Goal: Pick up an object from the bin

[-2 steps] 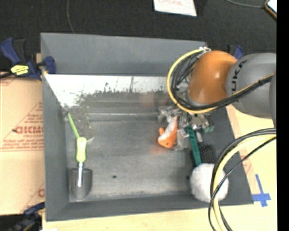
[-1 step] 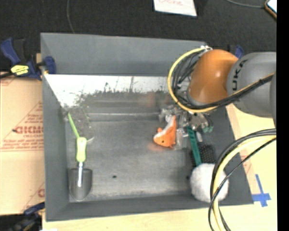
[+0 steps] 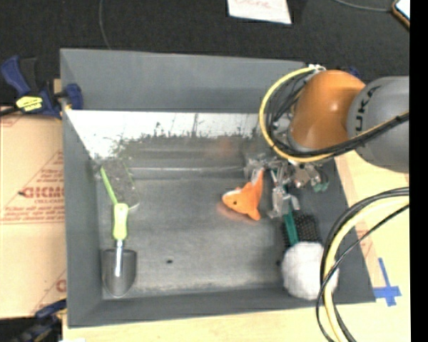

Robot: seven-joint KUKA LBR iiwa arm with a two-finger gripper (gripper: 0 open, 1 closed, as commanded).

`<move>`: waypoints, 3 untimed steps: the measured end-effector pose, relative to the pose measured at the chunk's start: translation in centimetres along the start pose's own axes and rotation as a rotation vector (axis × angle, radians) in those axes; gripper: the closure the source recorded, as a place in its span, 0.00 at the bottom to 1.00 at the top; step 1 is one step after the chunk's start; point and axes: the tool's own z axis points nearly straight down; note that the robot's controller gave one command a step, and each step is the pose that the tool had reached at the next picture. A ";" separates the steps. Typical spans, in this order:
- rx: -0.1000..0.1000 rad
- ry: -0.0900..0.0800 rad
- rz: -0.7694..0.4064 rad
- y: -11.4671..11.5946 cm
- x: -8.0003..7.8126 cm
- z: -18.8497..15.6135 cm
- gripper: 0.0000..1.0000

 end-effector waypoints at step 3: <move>-0.004 -0.013 0.125 -0.8 0.3 1.1 0.00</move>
Offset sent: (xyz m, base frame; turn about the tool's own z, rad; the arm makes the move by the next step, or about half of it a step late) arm 0.0045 -0.0207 -0.0137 0.0465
